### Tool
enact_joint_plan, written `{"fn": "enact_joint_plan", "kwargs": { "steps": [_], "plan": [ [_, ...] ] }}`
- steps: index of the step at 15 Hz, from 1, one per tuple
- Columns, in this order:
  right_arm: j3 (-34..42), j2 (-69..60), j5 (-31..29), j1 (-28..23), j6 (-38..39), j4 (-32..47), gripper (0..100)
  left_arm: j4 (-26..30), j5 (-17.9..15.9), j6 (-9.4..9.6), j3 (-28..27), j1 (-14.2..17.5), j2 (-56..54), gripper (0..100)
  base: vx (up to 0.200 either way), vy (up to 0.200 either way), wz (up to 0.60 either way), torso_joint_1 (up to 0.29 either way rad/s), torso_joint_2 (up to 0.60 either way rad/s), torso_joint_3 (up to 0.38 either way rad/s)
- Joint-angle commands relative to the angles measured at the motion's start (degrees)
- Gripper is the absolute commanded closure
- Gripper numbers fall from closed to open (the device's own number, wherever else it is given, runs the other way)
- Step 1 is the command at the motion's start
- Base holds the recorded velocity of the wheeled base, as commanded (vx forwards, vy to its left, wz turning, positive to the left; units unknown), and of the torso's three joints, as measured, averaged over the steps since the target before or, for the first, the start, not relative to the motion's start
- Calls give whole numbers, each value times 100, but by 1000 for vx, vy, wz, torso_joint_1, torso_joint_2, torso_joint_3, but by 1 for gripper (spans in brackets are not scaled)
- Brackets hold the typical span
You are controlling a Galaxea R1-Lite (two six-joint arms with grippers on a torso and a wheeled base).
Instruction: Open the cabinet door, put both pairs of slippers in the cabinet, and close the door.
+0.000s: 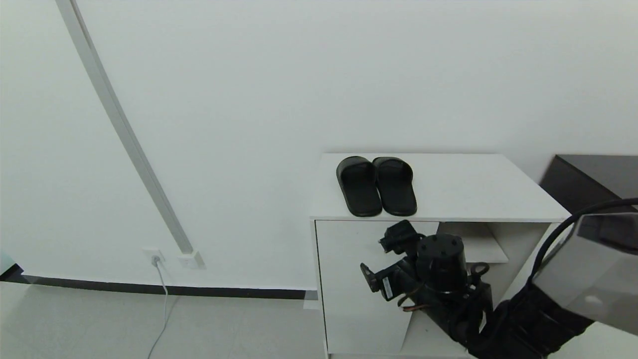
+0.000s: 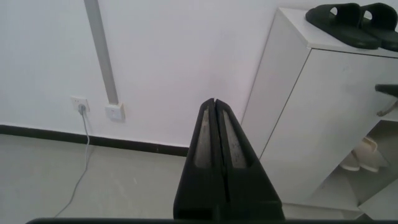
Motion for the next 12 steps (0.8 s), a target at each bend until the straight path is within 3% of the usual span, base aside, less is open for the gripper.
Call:
{"fn": "enact_joint_plan", "kwargs": {
  "steps": [1,2,4,10,12],
  "plan": [
    [-988,-903,-1,-119,517,1250,0,-1,-9,11,1,-3,7,100,0,0,0,0,0,0],
    [-1656,-1175,-19,-128,1018,2753,0,-1,-9,11,1,-3,7,100,0,0,0,0,0,0],
    [-2535,-1263,-36,-136,1774,3983,0,-1,-9,11,1,-3,7,100,0,0,0,0,0,0],
    [-2658,-903,-687,-163,1502,3491,0,-1,-9,2,1,-3,7,100,0,0,0,0,0,0],
    [-2650,-788,-687,-163,1466,3333,0,7,-35,2,1,-3,7,100,200,0,0,0,2,0]
  ]
}}
